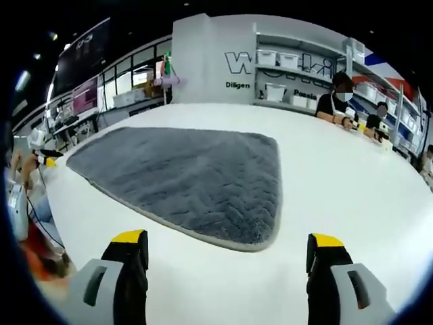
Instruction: Fold the towel on the table until its edges align and the towel forms a compact rectangular stack.
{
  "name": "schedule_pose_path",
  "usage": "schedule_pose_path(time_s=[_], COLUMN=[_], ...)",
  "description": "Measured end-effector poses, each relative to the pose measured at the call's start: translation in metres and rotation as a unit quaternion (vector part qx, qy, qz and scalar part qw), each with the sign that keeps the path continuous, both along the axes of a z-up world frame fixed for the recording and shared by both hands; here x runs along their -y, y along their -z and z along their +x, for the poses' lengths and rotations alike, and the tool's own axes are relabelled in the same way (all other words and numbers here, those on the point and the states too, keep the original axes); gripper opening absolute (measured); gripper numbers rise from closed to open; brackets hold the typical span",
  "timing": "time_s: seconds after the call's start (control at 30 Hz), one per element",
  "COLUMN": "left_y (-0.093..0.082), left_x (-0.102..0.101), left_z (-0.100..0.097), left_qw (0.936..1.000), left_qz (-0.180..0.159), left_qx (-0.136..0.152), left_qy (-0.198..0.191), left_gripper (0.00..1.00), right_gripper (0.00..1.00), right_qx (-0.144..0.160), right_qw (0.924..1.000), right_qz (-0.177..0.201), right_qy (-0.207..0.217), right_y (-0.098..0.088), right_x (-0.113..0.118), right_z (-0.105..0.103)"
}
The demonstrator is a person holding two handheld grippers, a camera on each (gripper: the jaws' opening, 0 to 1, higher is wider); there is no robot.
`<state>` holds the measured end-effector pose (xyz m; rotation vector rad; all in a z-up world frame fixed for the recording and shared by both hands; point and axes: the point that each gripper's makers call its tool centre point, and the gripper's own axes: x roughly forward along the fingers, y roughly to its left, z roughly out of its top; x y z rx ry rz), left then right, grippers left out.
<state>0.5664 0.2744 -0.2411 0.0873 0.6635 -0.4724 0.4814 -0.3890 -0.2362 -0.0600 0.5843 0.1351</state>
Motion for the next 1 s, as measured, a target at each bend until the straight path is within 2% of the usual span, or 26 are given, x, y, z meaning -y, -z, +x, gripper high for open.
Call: schedule_pose_path(time_s=[0.33, 0.57, 0.9, 1.0], left_y=[0.004, 0.001, 0.002, -0.005], left_x=[0.001, 0.002, 0.016, 0.023], left_z=[-0.002, -0.003, -0.011, -0.015], left_qw=[1.0000, 1.0000, 0.9993, 0.9978], left_qz=[0.002, -0.001, -0.006, -0.003], left_qx=[-0.003, 0.004, 0.001, 0.013], left_qy=[-0.004, 0.001, 0.038, 0.065], left_gripper=[0.98, 0.98, 0.91, 0.85], right_gripper=[1.00, 1.00, 1.00, 0.99], right_qx=[-0.004, -0.003, -0.007, -0.005], right_qw=[0.9999, 1.0000, 0.9998, 0.9997], right_qz=[-0.009, -0.007, -0.014, -0.016], right_qy=[-0.005, -0.007, -0.013, -0.015], right_y=[0.002, 0.005, 0.009, 0.009], right_x=[0.001, -0.001, -0.001, -0.001], right_z=[-0.001, -0.003, -0.010, -0.011])
